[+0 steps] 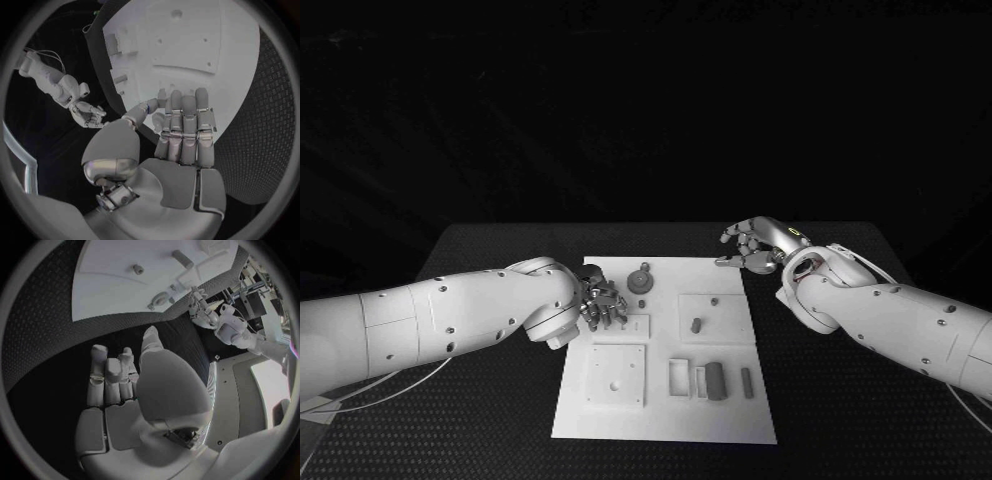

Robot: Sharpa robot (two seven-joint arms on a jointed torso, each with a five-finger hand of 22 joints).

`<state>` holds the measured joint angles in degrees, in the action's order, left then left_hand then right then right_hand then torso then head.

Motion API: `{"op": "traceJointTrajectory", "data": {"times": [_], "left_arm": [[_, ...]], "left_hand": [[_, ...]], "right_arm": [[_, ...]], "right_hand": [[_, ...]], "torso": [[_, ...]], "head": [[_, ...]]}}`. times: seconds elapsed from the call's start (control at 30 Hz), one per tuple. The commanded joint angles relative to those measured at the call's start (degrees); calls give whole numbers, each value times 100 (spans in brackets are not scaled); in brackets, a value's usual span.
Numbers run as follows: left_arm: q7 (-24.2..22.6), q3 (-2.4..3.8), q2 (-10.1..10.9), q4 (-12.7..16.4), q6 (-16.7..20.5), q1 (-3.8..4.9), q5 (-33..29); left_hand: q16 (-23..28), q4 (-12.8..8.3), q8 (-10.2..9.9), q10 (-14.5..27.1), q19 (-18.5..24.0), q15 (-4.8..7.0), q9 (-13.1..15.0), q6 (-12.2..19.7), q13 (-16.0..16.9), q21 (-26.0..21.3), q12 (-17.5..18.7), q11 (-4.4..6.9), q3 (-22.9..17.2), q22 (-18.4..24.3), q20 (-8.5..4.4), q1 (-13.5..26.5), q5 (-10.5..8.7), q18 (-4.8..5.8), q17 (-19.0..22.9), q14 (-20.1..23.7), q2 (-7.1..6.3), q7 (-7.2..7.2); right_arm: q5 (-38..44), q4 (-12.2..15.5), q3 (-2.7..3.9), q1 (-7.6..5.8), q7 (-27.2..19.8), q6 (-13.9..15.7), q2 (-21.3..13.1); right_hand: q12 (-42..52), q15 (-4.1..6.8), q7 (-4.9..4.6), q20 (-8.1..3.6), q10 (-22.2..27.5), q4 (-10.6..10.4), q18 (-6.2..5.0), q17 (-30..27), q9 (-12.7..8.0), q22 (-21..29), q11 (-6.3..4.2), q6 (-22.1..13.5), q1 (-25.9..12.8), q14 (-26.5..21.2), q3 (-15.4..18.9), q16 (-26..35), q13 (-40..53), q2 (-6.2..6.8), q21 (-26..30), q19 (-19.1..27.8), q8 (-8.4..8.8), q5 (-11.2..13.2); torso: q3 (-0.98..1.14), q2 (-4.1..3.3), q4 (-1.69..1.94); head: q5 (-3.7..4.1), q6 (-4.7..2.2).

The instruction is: Assemble the parts on the task board

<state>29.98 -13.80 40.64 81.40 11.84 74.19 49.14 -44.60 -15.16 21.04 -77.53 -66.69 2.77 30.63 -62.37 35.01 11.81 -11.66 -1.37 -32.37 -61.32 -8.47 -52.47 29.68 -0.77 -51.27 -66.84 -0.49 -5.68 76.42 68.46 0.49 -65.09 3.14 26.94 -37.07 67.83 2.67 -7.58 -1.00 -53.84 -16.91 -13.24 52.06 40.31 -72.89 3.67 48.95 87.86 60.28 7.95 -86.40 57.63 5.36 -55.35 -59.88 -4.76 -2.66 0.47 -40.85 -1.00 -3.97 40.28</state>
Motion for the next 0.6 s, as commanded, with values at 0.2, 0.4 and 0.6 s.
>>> {"op": "traceJointTrajectory", "data": {"times": [0.2, 0.4, 0.6], "left_arm": [[-22, 3, -67, 6, 46, -34, 438], [-17, 3, -77, -20, 53, -51, 605], [-17, 3, -81, -30, 56, -66, 747]], "left_hand": [[-67, -84, 36, -198, -69, 65, 198, -305, 22, 30, -52, 177, -143, -33, -50, -45, 12, 74, 14, 31, -82, 246], [-80, -77, 40, -200, -74, 68, 200, -308, 27, 31, -63, 180, -149, -43, -53, -51, 15, 74, 18, 30, -87, 249], [-89, -76, 43, -199, -77, 70, 202, -309, 30, 32, -69, 182, -152, -50, -55, -57, 18, 73, 22, 31, -95, 250]], "right_arm": [[-10, 10, 4, -2, -44, 19, 17], [-14, 34, 4, -2, -34, 1, 13], [-15, 37, 4, -2, -30, -6, 12]], "right_hand": [[7, -23, -265, 0, 25, 9, -149, -6, 11, 7, 8, -241, -6, -16, -40, 32, -9, 31, 20, 13, -17, 1], [7, -23, -264, 1, 25, 10, -149, -7, 12, 7, 8, -240, -11, -17, -41, 32, -10, 34, 20, 14, -16, 1], [8, -22, -264, 2, 26, 10, -149, -9, 14, 7, 7, -240, -16, -18, -43, 32, -13, 36, 20, 16, -16, 1]], "torso": [[3, -1, -3], [5, 1, 4], [2, 3, 6]], "head": [[11, -2], [17, 6], [10, 10]]}}
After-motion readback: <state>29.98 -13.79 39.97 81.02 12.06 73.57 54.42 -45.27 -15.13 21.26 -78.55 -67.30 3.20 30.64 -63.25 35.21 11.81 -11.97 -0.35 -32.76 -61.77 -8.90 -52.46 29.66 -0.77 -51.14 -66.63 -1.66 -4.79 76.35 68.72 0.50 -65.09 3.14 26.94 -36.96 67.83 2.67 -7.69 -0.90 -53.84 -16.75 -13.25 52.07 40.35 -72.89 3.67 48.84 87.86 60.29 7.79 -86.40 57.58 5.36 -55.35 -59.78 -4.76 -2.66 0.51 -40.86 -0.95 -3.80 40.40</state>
